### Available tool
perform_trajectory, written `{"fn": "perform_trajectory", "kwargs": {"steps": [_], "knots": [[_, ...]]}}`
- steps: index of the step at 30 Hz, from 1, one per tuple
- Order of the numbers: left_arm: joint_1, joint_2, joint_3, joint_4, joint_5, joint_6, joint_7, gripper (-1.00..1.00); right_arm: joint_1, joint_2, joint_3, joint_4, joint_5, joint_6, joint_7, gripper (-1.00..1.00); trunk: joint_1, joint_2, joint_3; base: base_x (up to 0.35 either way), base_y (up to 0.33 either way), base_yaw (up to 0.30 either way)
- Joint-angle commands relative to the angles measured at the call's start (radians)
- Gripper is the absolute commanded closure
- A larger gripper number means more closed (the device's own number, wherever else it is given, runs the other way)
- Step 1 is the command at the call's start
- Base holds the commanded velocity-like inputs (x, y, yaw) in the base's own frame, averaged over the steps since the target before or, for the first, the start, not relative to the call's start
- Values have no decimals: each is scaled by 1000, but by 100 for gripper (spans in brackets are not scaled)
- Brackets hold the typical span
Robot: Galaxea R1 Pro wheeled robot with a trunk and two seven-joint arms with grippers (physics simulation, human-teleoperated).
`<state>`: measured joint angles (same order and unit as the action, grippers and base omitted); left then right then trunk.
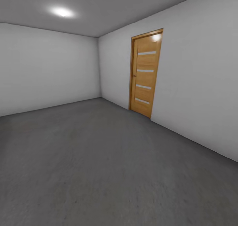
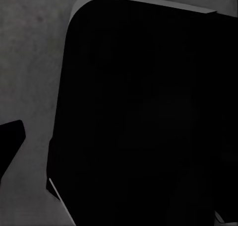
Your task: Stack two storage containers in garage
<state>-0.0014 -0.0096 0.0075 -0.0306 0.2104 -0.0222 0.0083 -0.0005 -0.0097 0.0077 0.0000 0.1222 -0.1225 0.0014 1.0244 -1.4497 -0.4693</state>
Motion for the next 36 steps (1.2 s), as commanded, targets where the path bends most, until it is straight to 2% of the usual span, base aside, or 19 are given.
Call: {"fn": "perform_trajectory", "kwargs": {"steps": [1,36], "knots": [[0,0,0,0,6,-2,1,-100,0,-1,0,0,7,-3,0,-100,1,0,-1,323,0,0],[0,-1,0,0,5,-4,1,-100,0,-2,0,0,1,-2,-3,-100,1,0,-1,323,0,0]]}}
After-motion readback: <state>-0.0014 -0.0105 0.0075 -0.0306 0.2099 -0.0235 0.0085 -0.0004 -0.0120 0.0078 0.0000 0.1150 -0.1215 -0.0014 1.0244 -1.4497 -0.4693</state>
